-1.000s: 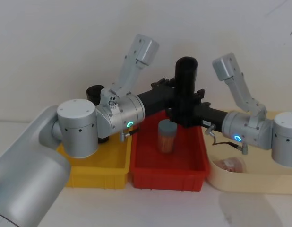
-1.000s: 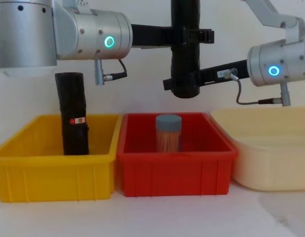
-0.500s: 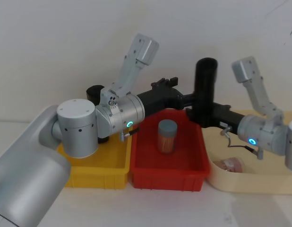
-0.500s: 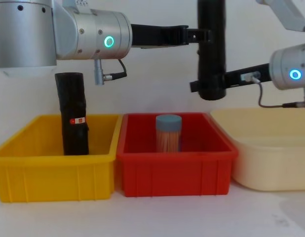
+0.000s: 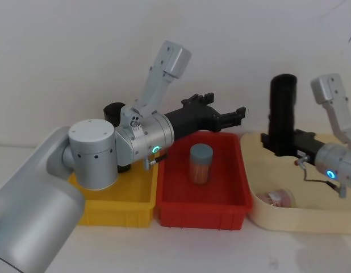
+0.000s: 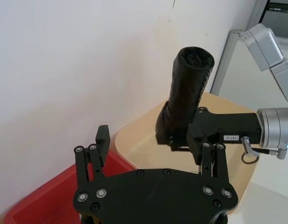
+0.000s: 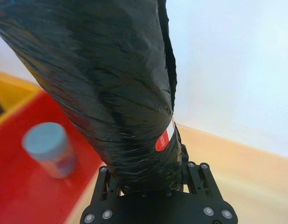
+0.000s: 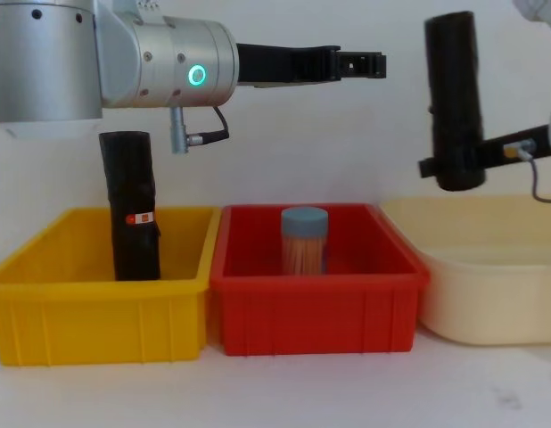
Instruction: Pick up the garbage bag with the one hand and transfer it to the other hand.
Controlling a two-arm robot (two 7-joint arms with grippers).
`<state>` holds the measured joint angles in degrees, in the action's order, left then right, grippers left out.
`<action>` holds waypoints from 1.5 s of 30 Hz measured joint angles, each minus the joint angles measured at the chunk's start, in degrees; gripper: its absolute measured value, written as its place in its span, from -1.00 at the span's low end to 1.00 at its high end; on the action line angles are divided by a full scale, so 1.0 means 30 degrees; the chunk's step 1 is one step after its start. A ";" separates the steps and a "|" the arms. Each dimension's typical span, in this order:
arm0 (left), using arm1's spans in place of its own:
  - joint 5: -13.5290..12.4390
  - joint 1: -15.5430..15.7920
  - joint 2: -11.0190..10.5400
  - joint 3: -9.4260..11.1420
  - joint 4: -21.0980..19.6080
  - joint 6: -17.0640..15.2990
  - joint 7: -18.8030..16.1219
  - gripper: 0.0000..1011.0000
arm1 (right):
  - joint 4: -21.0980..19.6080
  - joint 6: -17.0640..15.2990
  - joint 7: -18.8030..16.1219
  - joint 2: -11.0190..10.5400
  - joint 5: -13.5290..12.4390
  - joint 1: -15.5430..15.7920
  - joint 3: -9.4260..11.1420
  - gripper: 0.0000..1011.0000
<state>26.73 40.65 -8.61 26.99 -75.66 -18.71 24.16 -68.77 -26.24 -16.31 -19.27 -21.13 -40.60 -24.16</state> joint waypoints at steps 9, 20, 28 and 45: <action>0.0002 0.0000 -0.0001 0.0001 0.0000 0.0000 0.0001 0.98 | -0.0151 -0.1563 0.1853 -0.0467 0.0776 0.0190 0.0443 0.66; 0.0002 0.0000 -0.0001 0.0001 0.0001 0.0000 0.0002 0.98 | -0.0050 -0.2621 0.2976 -0.0793 0.1327 0.0250 0.0672 0.98; 0.0001 0.0000 0.0000 0.0001 0.0000 0.0000 0.0002 0.98 | -0.0015 -0.2987 0.3351 -0.0896 0.1522 0.0264 0.0750 0.98; 0.0002 0.0001 -0.0001 0.0001 0.0000 0.0000 0.0002 0.98 | 0.0025 -0.3287 0.3688 -0.0988 0.1688 0.0288 0.0820 0.98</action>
<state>26.74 40.65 -8.61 26.99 -75.66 -18.71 24.17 -68.70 -36.10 -5.24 -22.23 -16.06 -39.74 -21.70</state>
